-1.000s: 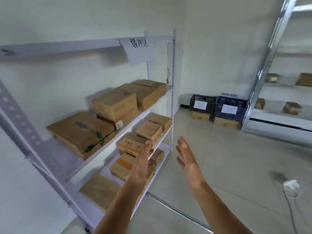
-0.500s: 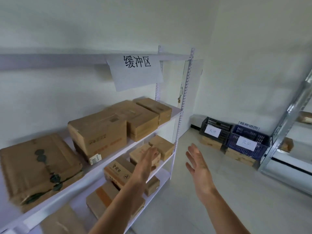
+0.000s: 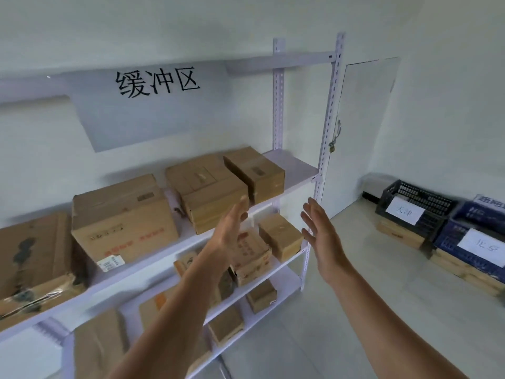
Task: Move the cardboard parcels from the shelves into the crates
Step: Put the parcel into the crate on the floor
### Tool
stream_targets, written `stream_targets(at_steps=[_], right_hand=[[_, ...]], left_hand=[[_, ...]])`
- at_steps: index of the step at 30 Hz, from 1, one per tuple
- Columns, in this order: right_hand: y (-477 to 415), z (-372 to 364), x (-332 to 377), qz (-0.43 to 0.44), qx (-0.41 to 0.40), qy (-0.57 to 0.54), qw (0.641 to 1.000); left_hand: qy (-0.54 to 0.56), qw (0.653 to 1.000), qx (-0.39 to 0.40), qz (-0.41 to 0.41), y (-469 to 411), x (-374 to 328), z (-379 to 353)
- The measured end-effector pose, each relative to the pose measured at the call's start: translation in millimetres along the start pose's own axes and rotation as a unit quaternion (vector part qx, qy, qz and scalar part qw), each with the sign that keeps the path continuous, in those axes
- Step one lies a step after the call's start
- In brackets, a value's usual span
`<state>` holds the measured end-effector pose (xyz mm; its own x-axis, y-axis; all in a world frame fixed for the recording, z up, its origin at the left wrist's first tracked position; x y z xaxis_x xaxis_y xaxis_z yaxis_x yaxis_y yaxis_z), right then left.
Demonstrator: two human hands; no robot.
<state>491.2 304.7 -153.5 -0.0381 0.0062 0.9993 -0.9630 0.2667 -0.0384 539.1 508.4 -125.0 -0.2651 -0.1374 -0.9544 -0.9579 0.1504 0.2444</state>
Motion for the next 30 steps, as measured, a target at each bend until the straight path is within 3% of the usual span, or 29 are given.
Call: stream_targets(at_steps=[11,22,30], right_hand=[[-142,31,-15,-0.016,0.036,0.011,0.999],[-338,-2,-10,-0.007,0.073,0.054,0.996],[-417,-46,-35,-0.1,0.198,0.122,0.967]], left_hand=[[0.005,0.996,-0.091,0.002,-127,-32,-47],[-0.035,0.989,-0.138,0.042,-286,-64,-49],[0.042,0.971,-0.209,0.106,-342,-37,-38]])
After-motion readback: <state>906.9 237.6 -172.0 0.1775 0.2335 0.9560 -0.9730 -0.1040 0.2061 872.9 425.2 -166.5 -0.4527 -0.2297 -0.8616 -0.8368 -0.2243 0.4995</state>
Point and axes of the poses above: each hand's wrist, its own y-axis away from the middle knuckle, its own z-axis out of the back of the hand, x = y × z, the point moved 6 cm from there along -y, towards the middle knuckle, and after that the axes turned 8 degrees about y, right-handed, at the moved point
